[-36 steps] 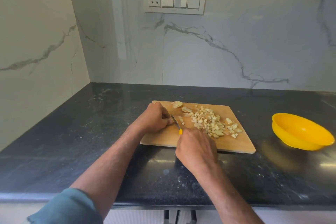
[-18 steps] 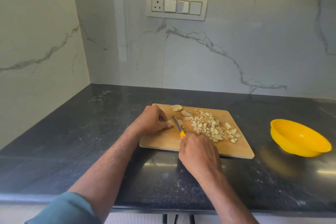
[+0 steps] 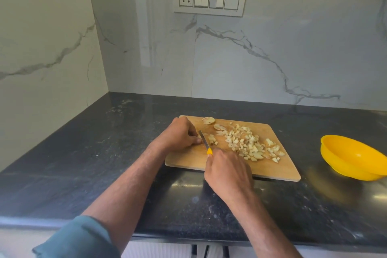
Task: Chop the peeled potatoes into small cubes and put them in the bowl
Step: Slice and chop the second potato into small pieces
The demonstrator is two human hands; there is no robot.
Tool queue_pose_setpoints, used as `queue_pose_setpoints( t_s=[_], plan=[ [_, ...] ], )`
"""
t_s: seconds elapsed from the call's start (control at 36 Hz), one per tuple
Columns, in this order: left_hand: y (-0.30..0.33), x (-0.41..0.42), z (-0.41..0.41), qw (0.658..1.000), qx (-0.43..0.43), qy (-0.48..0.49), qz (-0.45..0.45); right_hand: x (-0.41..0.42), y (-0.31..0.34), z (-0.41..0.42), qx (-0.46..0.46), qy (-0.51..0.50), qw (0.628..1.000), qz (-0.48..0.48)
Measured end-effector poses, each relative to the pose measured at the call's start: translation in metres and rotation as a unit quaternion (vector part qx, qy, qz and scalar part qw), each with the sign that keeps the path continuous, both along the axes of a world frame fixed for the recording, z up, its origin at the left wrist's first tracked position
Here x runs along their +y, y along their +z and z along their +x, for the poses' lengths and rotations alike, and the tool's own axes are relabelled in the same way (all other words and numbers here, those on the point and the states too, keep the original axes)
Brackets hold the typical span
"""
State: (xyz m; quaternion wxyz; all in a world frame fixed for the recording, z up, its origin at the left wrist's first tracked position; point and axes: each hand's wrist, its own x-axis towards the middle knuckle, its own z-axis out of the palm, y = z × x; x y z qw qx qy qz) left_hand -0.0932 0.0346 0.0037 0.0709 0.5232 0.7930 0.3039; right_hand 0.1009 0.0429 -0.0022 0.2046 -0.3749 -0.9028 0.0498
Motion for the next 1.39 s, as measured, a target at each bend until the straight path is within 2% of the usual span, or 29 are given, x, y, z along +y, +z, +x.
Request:
queue_pose_setpoints(
  t_s=[0.53,0.86,1.03,1.14,1.22,1.39],
  plan=[
    [-0.002,0.003,-0.001,1.0,0.007,-0.006,-0.017,0.002,0.022,-0.01,-0.08,0.022,0.996,-0.031],
    [-0.004,0.001,0.003,1.0,-0.012,0.014,0.005,-0.012,0.024,-0.01,-0.113,0.001,0.994,-0.005],
    [-0.004,0.003,0.003,1.0,-0.007,0.012,0.006,-0.014,0.015,-0.008,-0.092,0.009,0.993,0.069],
    [-0.006,0.002,0.0,1.0,-0.001,0.005,0.007,-0.008,0.013,-0.006,-0.072,0.003,0.996,0.054],
    [-0.006,0.0,-0.004,1.0,-0.002,-0.001,0.004,-0.001,0.008,0.0,-0.024,-0.006,0.999,0.04],
    [-0.006,-0.001,-0.007,1.0,-0.004,0.011,0.018,0.005,-0.001,0.008,0.031,0.018,0.999,0.038]
  ],
)
